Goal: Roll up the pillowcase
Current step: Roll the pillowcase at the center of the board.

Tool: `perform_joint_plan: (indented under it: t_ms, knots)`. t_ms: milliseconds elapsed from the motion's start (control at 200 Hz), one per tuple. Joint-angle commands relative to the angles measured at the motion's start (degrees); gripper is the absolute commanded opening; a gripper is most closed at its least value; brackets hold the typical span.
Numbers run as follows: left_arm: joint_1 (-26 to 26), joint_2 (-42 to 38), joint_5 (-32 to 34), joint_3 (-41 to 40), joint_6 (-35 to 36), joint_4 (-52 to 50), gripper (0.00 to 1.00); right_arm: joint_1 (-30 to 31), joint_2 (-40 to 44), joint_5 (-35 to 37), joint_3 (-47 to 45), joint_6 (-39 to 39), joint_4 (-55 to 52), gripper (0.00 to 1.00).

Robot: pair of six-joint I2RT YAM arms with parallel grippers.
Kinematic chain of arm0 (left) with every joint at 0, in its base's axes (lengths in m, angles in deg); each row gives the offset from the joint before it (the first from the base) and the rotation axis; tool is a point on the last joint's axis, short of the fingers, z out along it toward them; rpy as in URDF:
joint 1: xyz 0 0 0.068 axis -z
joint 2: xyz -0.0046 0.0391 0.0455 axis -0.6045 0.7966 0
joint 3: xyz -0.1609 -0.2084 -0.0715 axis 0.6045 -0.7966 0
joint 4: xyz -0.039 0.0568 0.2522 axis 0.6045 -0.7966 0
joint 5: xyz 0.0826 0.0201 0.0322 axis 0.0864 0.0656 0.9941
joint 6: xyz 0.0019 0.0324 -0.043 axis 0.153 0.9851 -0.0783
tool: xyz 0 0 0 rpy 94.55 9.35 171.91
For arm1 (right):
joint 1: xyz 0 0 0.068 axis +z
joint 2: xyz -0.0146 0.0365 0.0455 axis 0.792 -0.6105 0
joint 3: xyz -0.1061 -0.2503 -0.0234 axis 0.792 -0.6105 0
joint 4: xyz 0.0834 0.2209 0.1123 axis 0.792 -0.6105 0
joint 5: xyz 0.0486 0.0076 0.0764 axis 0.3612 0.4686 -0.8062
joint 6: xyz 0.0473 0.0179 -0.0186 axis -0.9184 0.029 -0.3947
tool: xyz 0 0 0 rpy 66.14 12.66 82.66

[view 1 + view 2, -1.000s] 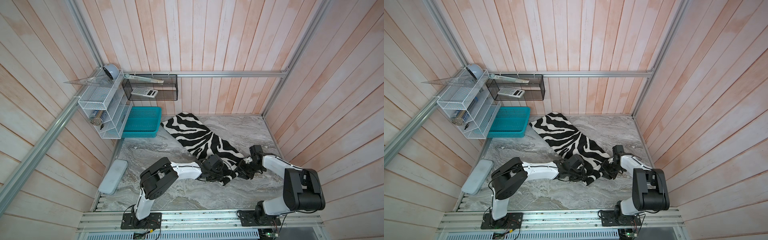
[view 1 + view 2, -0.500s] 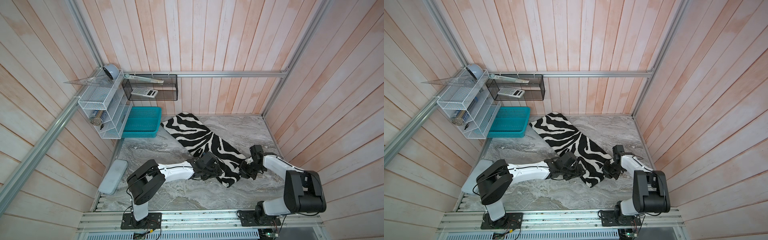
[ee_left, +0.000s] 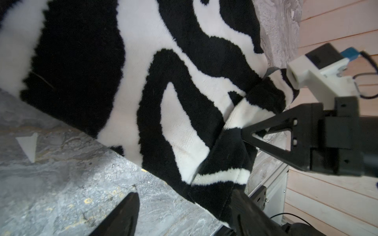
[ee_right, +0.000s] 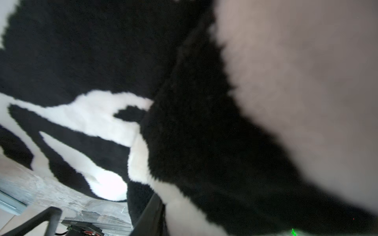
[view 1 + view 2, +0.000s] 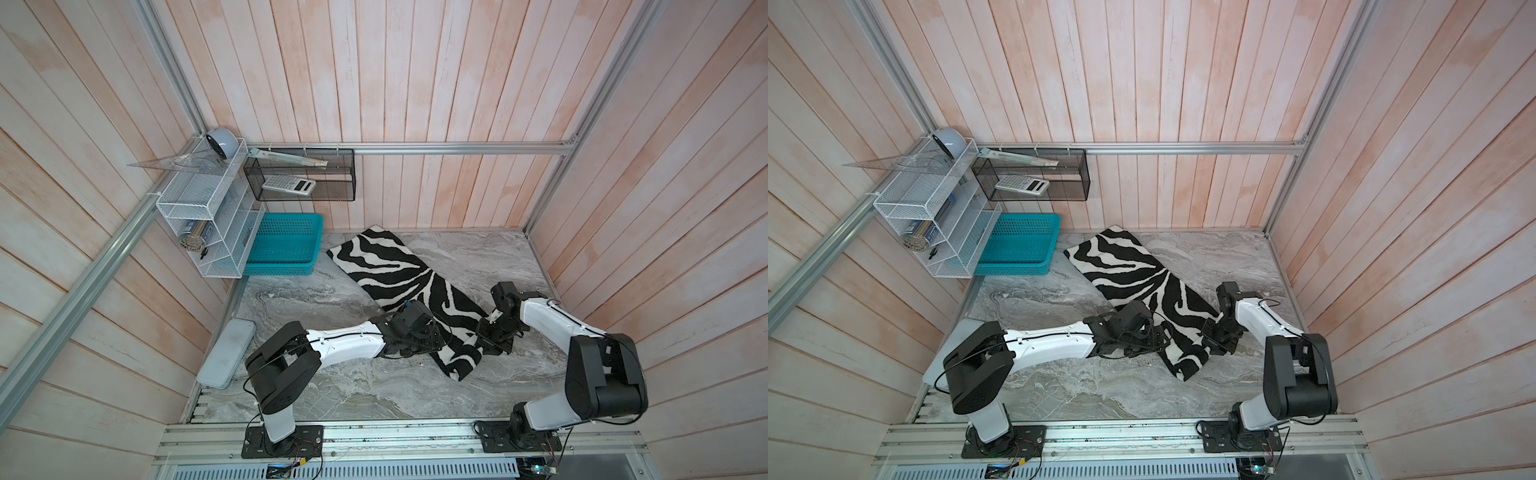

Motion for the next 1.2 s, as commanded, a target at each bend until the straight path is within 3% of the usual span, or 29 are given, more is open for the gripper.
perform_joint_plan:
  t_ms: [0,165,485,700,915,1195]
  knots:
    - [0.2,1.2,-0.4,-0.5,0.4,1.4,0.76,0.7,-0.2,-0.1,2.8,0.5,-2.4,0.37]
    - [0.2,2.1,-0.9,0.1,0.5,1.4,0.76,1.5,-2.2,-1.9,5.1,0.7,-1.5,0.42]
    - [0.2,-0.6,0.7,-1.2,0.4,2.4,0.76,8.5,-10.8,-5.6,11.6,-3.1,8.3,0.43]
    - [0.8,0.5,1.1,1.2,2.4,1.8,0.76,8.9,-17.4,-6.4,13.0,-3.9,11.7,0.43]
    - [2.2,7.3,2.7,8.2,5.6,-4.4,0.74,7.9,-16.7,-7.6,11.3,-4.2,13.4,0.43]
    - [1.8,12.5,4.5,7.9,4.7,-8.4,0.61,5.9,-11.3,-11.1,10.1,-4.4,13.3,0.44]
